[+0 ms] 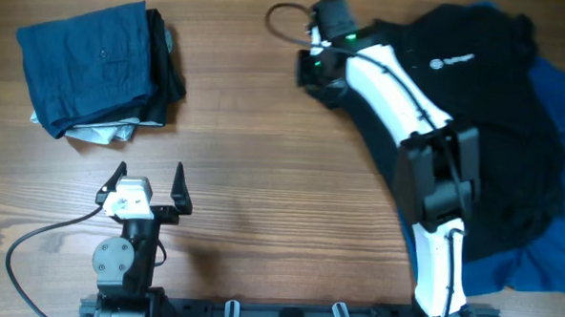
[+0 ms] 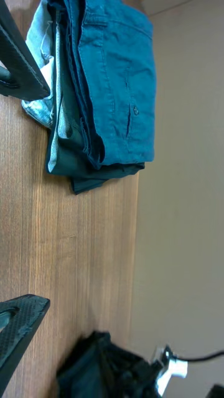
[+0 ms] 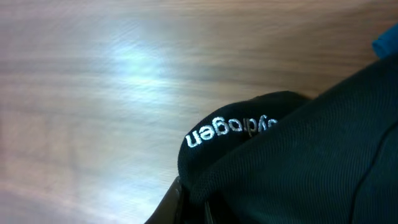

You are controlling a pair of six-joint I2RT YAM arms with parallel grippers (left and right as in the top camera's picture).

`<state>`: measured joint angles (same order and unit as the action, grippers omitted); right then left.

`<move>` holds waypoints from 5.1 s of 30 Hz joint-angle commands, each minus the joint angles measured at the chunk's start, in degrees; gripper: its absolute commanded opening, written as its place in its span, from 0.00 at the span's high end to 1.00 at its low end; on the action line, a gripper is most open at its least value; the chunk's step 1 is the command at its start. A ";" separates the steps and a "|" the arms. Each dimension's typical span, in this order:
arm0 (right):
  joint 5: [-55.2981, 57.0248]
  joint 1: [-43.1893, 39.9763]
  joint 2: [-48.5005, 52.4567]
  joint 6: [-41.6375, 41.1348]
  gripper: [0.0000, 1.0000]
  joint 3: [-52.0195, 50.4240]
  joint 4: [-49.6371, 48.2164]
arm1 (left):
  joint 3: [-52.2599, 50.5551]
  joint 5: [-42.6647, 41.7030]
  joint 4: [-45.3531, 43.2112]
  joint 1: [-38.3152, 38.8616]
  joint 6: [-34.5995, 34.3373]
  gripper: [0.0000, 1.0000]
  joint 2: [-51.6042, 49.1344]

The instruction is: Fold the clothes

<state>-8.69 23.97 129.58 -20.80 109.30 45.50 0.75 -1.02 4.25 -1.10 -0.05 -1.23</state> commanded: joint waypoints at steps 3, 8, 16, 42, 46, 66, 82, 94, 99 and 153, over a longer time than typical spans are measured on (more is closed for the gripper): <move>0.13 3.74 2.23 -0.59 0.94 0.83 -1.05 | -0.39 -0.48 0.00 0.26 0.92 0.00 0.04; 0.11 3.72 2.23 -0.59 0.95 0.83 -0.70 | -0.39 -0.48 0.00 0.26 0.92 0.00 0.04; 0.11 3.78 2.23 -0.59 0.95 0.83 0.20 | -0.39 -0.48 0.00 0.26 0.92 0.00 0.04; -3.39 10.54 2.23 -1.86 0.89 0.83 -0.59 | -0.39 -3.02 -3.43 0.33 0.37 0.00 0.04; -3.39 14.19 2.23 -1.88 0.88 0.83 -1.38 | -0.39 -16.15 -3.63 0.37 -0.44 0.00 0.04; -1.22 10.16 -8.41 -1.16 0.26 1.49 -1.66 | 14.32 -24.76 0.68 0.37 -7.04 0.00 -16.72; 10.80 -25.59 -13.75 10.16 0.16 1.42 16.68 | 43.80 -27.89 -8.90 13.60 -6.43 0.00 -87.91; 1.31 -43.82 -8.98 16.37 0.22 0.83 6.12 | 43.76 -19.19 -9.68 13.70 -0.55 0.24 -91.80; 1.55 -43.87 -6.32 17.81 0.19 0.83 0.31 | 43.76 -17.09 -9.68 13.70 -0.33 0.48 -92.87; 11.80 -48.37 10.62 17.64 0.00 0.83 -2.82 | 43.74 -12.90 -16.35 14.56 -0.17 0.43 -102.55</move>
<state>3.68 -24.64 137.12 -2.70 110.08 42.35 43.79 -14.33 -10.52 13.26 -0.69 -101.49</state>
